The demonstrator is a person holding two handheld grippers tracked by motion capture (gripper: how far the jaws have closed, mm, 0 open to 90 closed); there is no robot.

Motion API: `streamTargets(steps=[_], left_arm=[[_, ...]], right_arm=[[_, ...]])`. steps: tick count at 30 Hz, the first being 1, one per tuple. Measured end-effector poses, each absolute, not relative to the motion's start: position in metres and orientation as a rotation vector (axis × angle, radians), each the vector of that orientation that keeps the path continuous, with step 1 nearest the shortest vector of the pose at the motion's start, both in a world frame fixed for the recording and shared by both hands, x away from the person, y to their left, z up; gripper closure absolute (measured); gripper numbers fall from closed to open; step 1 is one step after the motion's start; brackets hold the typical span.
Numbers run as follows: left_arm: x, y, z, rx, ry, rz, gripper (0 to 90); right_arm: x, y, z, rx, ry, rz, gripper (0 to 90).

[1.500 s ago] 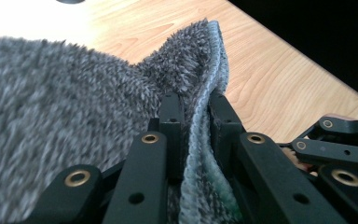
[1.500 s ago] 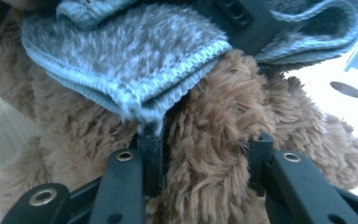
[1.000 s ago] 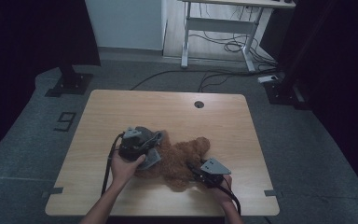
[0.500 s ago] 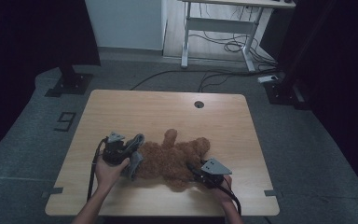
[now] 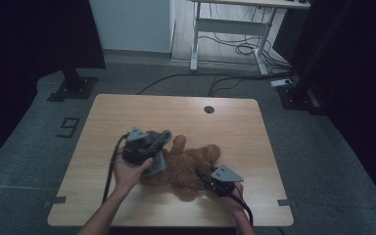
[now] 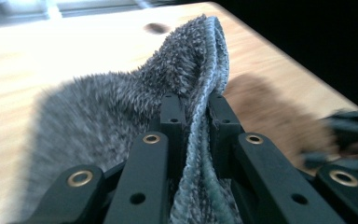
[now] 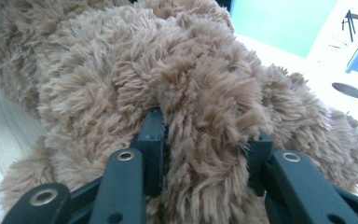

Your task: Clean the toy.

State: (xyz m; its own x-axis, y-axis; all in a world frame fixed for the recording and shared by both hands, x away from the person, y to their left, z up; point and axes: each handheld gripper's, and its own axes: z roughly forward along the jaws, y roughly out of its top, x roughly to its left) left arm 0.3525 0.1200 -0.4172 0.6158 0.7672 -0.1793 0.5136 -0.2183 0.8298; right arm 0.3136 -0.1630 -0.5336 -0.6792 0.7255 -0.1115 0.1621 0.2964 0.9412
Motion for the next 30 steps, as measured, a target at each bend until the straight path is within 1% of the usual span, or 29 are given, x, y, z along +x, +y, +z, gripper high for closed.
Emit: streamTargets(steps=[1, 2, 3, 6, 9, 11, 14, 15, 18, 19, 21, 22, 28, 30], left_arm=[[0.353, 0.109, -0.416, 1.902, 0.999, 0.326, 78.9], [0.355, 0.082, -0.415, 1.934, 0.955, 0.306, 78.9], [0.356, 0.067, -0.416, 1.952, 0.935, 0.292, 78.8], [0.362, 0.034, -0.423, 2.002, 0.905, 0.27, 78.6], [0.37, 0.005, -0.437, 2.05, 0.909, 0.235, 78.3], [0.374, -0.002, -0.449, 2.086, 0.915, 0.234, 78.1], [0.376, 0.01, -0.457, 2.042, 0.938, 0.187, 78.2], [0.376, 0.015, -0.456, 2.036, 0.945, 0.198, 78.3], [0.375, 0.035, -0.451, 2.055, 0.974, 0.308, 78.3], [0.375, 0.041, -0.451, 2.055, 0.992, 0.315, 78.4], [0.376, 0.061, -0.453, 2.044, 1.028, 0.319, 78.4], [0.375, 0.078, -0.455, 2.015, 1.05, 0.312, 78.4], [0.362, 0.136, -0.455, 1.949, 1.116, 0.368, 78.5], [0.36, 0.151, -0.457, 1.927, 1.143, 0.362, 78.4]], right_arm=[[0.313, -0.163, -0.534, 0.787, 2.04, 1.387, 60.9], [0.313, -0.163, -0.533, 0.786, 2.04, 1.386, 60.9], [0.313, -0.163, -0.534, 0.788, 2.037, 1.386, 60.9], [0.313, -0.163, -0.534, 0.783, 2.032, 1.387, 60.9], [0.312, -0.163, -0.534, 0.782, 2.031, 1.388, 60.9], [0.312, -0.163, -0.534, 0.783, 2.031, 1.385, 60.9], [0.312, -0.163, -0.535, 0.785, 2.033, 1.38, 60.9], [0.312, -0.162, -0.535, 0.784, 2.032, 1.381, 60.9], [0.312, -0.162, -0.535, 0.783, 2.03, 1.379, 60.9], [0.311, -0.162, -0.535, 0.782, 2.028, 1.381, 60.9], [0.311, -0.162, -0.535, 0.787, 2.027, 1.381, 60.9], [0.311, -0.162, -0.535, 0.785, 2.027, 1.38, 60.9], [0.311, -0.163, -0.536, 0.797, 2.022, 1.392, 60.9], [0.311, -0.162, -0.536, 0.796, 2.018, 1.39, 60.9]])
